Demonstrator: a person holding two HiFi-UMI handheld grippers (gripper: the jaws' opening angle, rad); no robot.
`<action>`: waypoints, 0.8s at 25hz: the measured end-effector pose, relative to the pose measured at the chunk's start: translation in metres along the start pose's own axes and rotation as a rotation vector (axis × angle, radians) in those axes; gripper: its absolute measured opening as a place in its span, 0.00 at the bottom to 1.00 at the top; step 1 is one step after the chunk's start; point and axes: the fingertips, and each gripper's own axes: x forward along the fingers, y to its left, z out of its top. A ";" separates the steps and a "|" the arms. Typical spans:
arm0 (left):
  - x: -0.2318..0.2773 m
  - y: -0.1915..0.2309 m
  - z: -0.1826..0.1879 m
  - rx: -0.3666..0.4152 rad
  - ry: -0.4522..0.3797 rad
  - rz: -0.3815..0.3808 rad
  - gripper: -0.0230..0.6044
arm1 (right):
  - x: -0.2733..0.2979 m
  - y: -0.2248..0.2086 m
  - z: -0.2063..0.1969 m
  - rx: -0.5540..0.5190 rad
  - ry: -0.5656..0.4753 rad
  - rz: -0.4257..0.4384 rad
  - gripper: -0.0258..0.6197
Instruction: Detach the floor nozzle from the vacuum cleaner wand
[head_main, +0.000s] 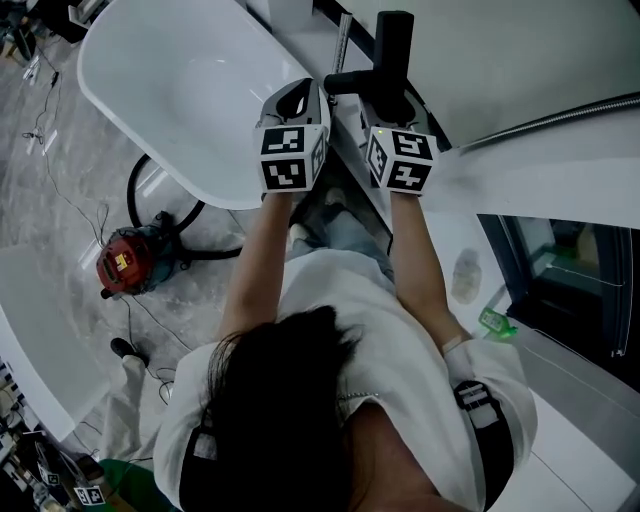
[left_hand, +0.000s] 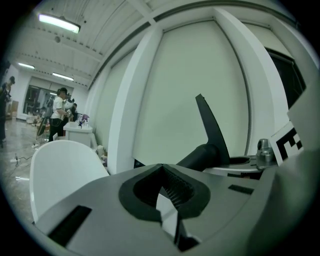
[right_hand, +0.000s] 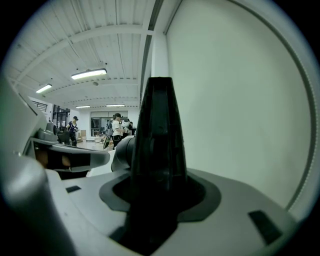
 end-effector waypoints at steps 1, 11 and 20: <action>-0.002 0.001 -0.001 0.002 -0.005 0.004 0.04 | -0.001 0.001 0.000 -0.007 -0.001 -0.003 0.38; -0.012 0.001 -0.002 0.003 -0.033 0.006 0.04 | -0.009 0.010 0.006 -0.045 -0.029 -0.013 0.38; -0.007 -0.002 -0.004 0.000 -0.032 -0.020 0.04 | -0.009 0.010 0.008 -0.072 -0.037 -0.042 0.38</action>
